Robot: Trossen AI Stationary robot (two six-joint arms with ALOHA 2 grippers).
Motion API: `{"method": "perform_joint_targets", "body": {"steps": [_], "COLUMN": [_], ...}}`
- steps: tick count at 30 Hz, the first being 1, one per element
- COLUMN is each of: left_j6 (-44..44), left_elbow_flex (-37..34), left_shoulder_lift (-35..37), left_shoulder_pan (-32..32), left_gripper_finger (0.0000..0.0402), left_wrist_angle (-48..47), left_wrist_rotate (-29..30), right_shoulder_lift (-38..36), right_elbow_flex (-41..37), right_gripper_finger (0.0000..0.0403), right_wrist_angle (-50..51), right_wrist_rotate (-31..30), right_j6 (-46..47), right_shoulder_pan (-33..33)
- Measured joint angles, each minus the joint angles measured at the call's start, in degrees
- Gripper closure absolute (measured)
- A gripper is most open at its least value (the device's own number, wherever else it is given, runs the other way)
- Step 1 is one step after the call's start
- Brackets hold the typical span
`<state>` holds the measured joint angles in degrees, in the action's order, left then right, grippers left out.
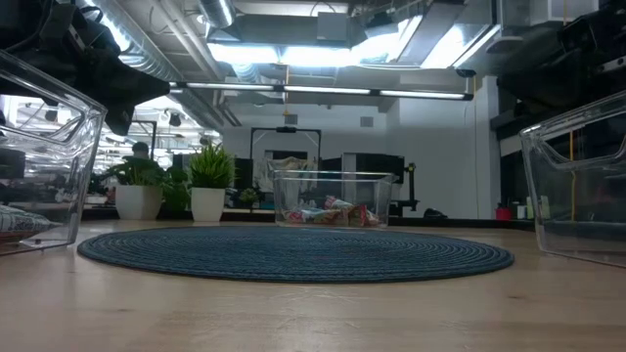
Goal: Pick and place Granola Bars by type
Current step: Return to Home Position
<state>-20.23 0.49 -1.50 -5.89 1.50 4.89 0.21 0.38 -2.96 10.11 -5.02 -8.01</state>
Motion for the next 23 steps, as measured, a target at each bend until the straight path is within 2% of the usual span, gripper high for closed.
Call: {"method": "perform_joint_targets", "body": {"steps": [23], "left_j6": [0.0], "left_elbow_flex": [0.0], "left_shoulder_lift": [0.0], "left_shoulder_pan": [0.0], "left_gripper_finger": [0.0394], "left_wrist_angle": [0.0], "left_wrist_rotate": [0.0], "right_shoulder_lift": [0.0], "right_elbow_flex": [0.0], "right_gripper_finger": [0.038], "right_wrist_angle": [0.0], "right_wrist_rotate": [0.0], "right_j6": [0.0], "right_shoulder_pan": [0.0]}}
